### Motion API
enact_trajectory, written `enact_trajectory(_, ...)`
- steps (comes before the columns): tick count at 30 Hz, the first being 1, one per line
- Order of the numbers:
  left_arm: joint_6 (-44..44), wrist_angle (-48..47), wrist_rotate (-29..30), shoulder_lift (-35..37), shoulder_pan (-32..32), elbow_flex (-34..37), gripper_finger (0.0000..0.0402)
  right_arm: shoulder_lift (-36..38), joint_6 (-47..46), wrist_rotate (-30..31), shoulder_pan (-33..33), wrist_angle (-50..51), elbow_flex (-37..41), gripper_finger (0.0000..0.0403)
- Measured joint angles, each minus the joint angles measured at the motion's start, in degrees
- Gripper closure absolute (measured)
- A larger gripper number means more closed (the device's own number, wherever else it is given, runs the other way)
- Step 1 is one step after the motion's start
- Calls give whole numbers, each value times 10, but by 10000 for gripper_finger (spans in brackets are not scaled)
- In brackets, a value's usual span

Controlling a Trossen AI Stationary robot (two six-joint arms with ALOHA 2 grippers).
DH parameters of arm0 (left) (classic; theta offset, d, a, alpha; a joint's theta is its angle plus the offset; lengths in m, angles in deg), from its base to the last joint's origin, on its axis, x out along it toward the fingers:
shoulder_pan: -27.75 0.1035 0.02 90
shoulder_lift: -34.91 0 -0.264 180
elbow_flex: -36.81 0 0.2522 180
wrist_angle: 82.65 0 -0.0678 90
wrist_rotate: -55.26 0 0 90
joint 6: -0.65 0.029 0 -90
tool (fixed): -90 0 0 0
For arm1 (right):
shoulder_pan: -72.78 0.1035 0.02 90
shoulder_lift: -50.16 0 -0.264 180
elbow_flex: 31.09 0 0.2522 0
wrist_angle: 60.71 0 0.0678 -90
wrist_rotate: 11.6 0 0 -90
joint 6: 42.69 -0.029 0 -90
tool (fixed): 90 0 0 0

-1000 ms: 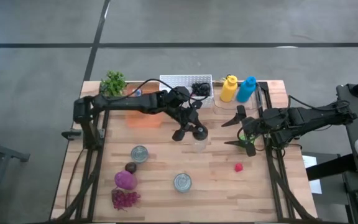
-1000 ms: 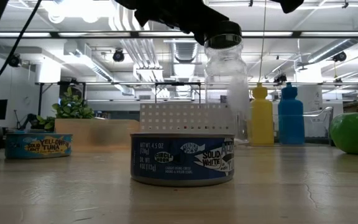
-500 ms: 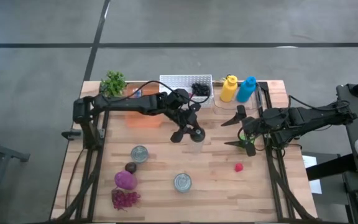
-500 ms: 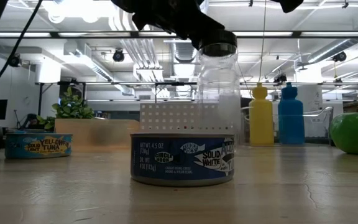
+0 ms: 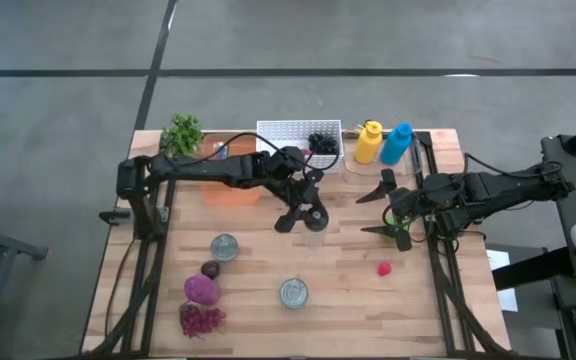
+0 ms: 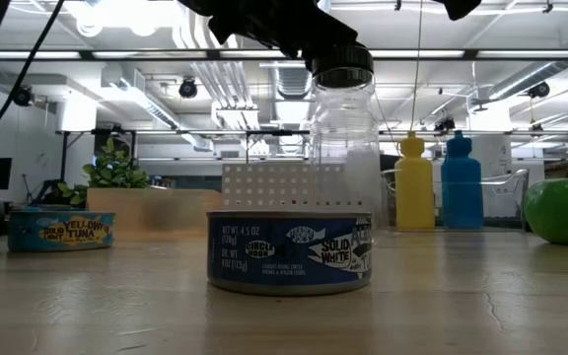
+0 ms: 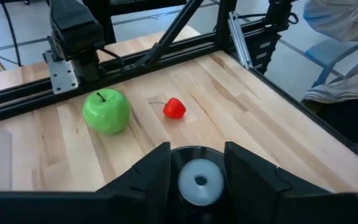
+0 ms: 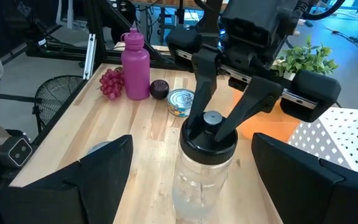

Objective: Pick & Place Food Item
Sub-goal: Put the black water bottle into the transparent bin

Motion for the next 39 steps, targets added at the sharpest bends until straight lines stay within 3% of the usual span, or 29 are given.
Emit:
enact_trajectory(21, 8, -41, 37, 125, 0, -2, 199, -1, 3, -1, 0, 2, 0, 62)
enact_trajectory(35, 32, -160, 105, 218, -4, -1, 251, -1, 5, -1, 0, 3, 0, 70)
enact_trajectory(39, 21, -175, 165, 231, -25, -1, 287, -1, 5, -1, 0, 1, 3, 75)
